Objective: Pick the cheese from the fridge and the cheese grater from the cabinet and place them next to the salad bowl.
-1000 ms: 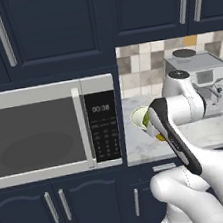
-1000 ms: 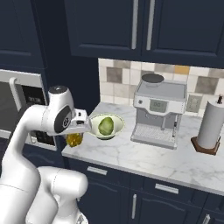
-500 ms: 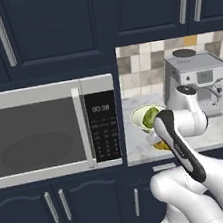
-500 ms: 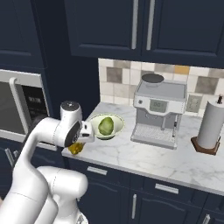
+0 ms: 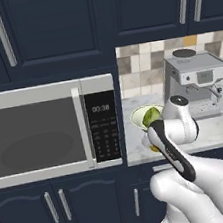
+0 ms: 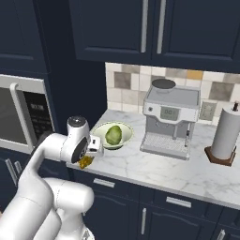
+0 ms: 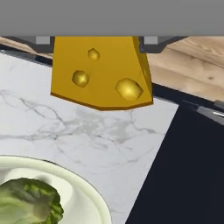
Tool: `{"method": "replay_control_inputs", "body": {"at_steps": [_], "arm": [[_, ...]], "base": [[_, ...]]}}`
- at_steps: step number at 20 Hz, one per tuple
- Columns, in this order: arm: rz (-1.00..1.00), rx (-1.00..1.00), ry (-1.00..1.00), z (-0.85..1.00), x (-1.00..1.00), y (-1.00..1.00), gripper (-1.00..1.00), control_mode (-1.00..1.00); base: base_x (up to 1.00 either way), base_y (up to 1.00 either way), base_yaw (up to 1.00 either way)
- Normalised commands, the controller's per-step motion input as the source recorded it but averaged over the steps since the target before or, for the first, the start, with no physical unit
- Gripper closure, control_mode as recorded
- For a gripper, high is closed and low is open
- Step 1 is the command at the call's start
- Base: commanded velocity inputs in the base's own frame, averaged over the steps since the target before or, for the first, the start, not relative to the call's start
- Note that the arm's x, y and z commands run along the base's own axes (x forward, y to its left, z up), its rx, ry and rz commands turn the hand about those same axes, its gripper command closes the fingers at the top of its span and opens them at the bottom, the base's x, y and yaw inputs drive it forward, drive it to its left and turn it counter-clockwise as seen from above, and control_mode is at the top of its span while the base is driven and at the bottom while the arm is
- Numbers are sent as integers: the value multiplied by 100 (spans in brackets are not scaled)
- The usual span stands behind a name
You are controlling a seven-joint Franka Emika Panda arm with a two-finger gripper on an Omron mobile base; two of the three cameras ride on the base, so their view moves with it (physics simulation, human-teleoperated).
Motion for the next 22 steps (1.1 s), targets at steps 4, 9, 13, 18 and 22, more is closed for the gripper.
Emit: {"method": "replay_control_inputs", "body": {"at_steps": [4, 9, 13, 18, 22], "arm": [[-2, 0, 0, -19, 25, 6, 100, -100], [-1, 0, 0, -18, 43, 15, 100, -100], [-2, 0, 0, -13, 30, 21, 100, -100], [-2, 0, 0, -7, 13, 11, 100, -100], [-3, 0, 0, -3, 9, 4, 100, -100]], "base": [[0, 0, 0], [0, 0, 0], [0, 0, 0], [0, 0, 0], [0, 0, 0]]}}
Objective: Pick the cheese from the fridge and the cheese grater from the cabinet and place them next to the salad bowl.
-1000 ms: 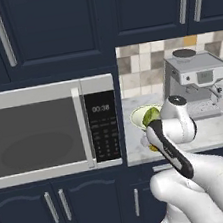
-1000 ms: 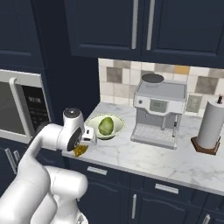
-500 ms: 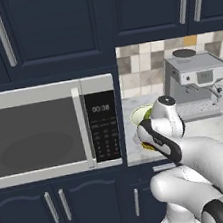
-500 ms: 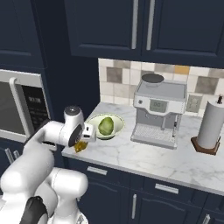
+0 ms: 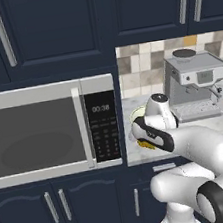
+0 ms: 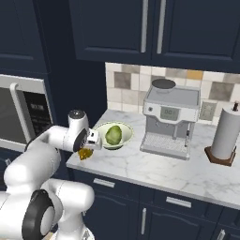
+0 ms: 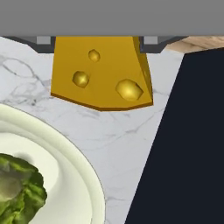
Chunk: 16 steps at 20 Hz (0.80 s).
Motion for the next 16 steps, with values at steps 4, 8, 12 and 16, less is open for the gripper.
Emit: {"method": "replay_control_inputs", "body": {"at_steps": [4, 8, 12, 16], "arm": [[-2, 0, 0, -17, 1, 1, 100, -100], [-2, 0, 0, -36, 14, 0, 100, -100], [-2, 0, 0, -30, 11, 0, 100, -100], [-2, 0, 0, -22, 31, 4, 100, -100]], "base": [[0, 0, 0], [0, 0, 0], [0, 0, 0], [0, 0, 0]]}}
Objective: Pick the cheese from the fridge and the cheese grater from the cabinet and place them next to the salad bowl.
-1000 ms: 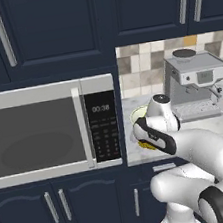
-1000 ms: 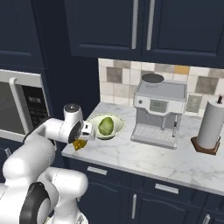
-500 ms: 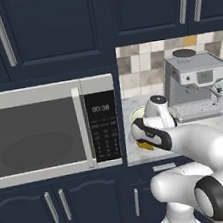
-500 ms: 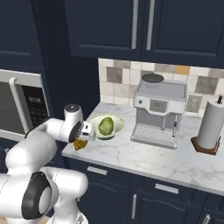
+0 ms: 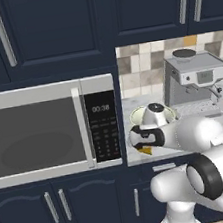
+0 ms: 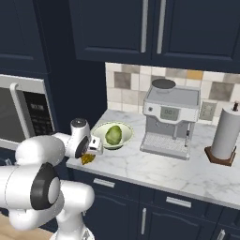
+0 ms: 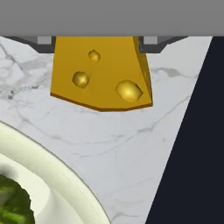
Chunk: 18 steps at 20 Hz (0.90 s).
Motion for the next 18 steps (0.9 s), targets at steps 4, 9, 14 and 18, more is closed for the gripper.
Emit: {"method": "replay_control_inputs", "body": {"at_steps": [4, 9, 14, 18], "arm": [[-3, 0, 0, -8, 25, 3, 100, -100], [-1, 0, 0, -3, 6, 0, 100, -100], [0, 0, -1, -13, 1, 0, 100, -100], [0, 0, 0, 0, 0, 0, -100, -100]], "base": [[0, 0, 0], [0, 0, 0], [0, 0, 0], [0, 0, 0]]}}
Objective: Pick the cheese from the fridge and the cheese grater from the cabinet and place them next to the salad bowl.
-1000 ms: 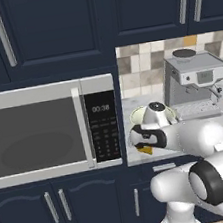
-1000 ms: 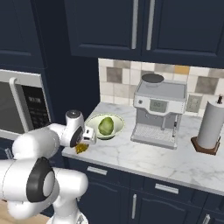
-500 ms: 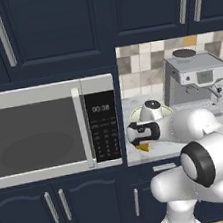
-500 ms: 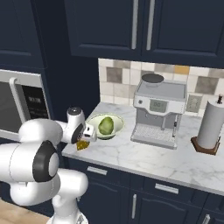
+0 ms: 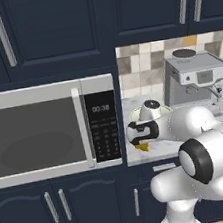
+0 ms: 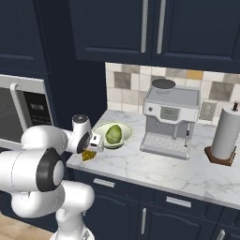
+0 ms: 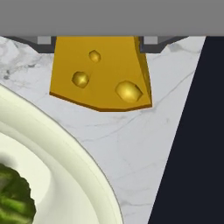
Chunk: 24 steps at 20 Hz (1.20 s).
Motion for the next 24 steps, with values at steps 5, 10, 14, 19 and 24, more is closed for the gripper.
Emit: {"method": "replay_control_inputs", "body": {"at_steps": [5, 10, 14, 19, 24], "arm": [[0, 0, 0, 0, 0, 0, -100, -100], [0, 0, 0, 0, 0, 0, -100, -100], [0, 0, 0, 12, -33, -5, -100, -100], [-3, 2, 0, 52, -77, -3, -100, -100], [-3, 1, 0, 76, -57, 0, -100, -100]], "base": [[0, 0, 0], [0, 0, 0], [0, 0, 0], [0, 0, 0], [0, 0, 0]]}}
